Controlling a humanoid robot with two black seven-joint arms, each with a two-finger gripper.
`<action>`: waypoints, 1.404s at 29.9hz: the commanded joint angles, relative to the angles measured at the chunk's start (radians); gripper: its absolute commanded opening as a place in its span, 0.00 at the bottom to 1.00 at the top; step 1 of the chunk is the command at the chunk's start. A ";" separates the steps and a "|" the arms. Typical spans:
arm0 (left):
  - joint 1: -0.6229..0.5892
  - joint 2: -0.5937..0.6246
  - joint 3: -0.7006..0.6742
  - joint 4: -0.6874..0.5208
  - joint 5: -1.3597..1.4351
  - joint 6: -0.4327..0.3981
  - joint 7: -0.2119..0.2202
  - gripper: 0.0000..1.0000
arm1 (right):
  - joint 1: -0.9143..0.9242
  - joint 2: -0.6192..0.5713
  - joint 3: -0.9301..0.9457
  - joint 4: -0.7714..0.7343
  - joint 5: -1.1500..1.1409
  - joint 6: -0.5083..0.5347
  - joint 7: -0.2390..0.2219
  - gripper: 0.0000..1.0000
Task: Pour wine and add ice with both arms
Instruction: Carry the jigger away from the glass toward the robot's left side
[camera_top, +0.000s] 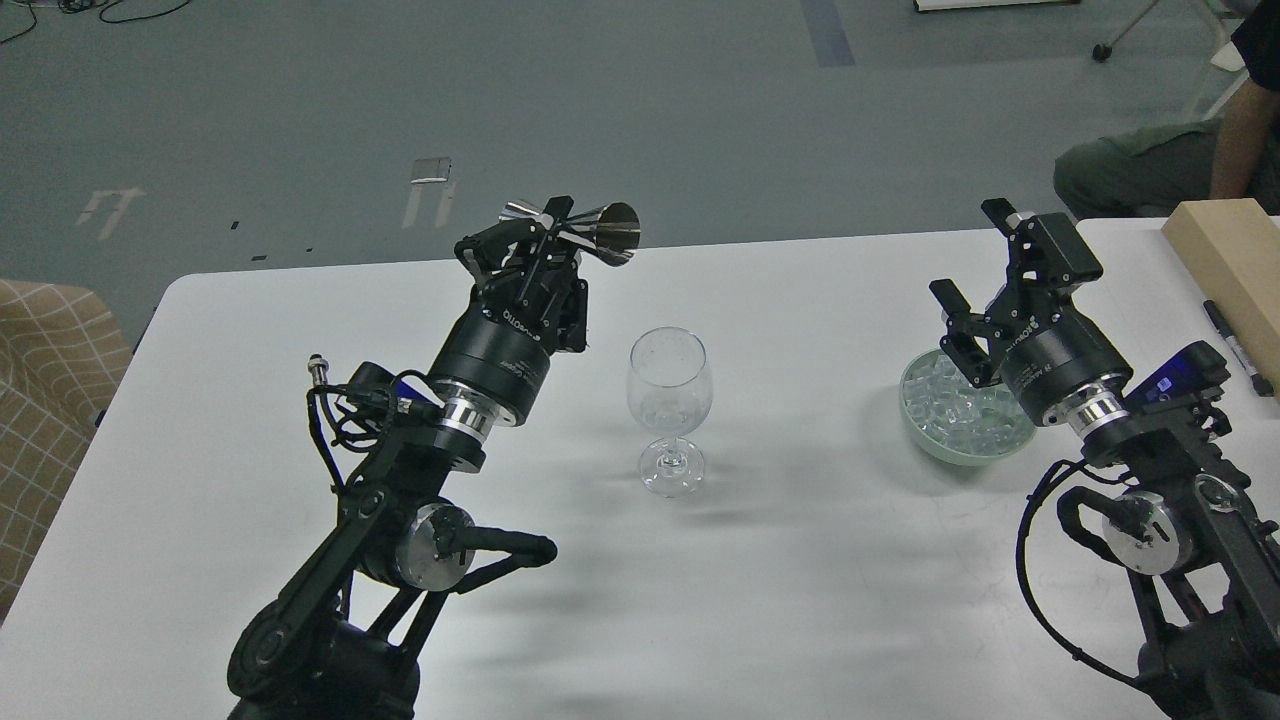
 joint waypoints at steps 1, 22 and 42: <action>-0.007 0.000 -0.033 -0.007 -0.062 0.054 0.042 0.05 | -0.002 0.000 0.000 0.009 -0.002 0.001 0.000 1.00; -0.010 0.000 -0.269 -0.071 -0.295 0.367 0.125 0.05 | -0.002 0.003 0.000 0.018 -0.003 -0.001 -0.005 1.00; 0.002 0.000 -0.455 -0.027 -0.484 0.367 0.054 0.07 | -0.008 0.011 -0.001 0.021 -0.005 -0.001 -0.006 1.00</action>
